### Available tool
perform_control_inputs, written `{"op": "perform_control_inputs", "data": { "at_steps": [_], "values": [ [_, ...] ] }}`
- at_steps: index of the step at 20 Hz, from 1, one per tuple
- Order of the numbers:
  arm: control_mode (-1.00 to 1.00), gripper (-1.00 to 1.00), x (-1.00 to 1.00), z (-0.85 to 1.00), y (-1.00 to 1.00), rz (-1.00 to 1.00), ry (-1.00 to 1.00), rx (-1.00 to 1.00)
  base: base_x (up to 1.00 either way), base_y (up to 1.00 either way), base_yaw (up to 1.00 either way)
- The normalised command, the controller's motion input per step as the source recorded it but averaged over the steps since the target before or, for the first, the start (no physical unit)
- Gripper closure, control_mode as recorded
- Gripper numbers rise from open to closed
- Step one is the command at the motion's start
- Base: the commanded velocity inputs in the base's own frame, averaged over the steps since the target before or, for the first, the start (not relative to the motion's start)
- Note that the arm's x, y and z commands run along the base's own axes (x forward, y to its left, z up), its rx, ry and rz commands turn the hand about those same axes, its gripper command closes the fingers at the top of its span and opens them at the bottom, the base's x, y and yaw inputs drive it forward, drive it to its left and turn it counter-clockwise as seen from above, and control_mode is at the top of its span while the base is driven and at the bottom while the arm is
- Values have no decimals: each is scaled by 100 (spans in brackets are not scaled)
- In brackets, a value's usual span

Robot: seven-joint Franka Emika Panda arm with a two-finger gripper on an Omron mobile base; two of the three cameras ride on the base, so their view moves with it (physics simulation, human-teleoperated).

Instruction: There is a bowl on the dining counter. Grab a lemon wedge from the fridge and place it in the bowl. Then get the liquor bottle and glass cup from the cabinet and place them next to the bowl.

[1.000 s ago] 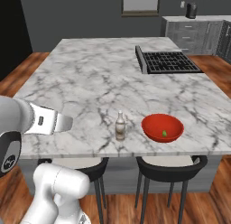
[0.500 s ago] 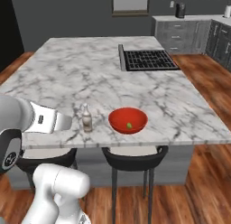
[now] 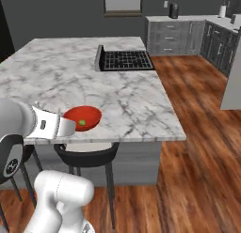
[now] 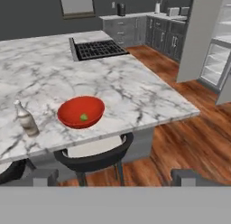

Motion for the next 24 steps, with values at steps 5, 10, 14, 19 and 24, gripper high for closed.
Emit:
{"op": "perform_control_inputs", "data": {
  "at_steps": [5, 10, 14, 19, 24],
  "values": [
    [100, -100, 0, 0, 0, 0, 0, 0, 20, -100, 9],
    [100, -100, 0, 0, 0, 0, 0, 0, 36, -100, 15],
    [100, -100, 0, 0, 0, 0, 0, 0, 37, -100, 17],
    [100, -100, 0, 0, 0, 0, 0, 0, 47, -100, 19],
    [100, -100, 0, 0, 0, 0, 0, 0, 67, -96, 19]
  ]
}}
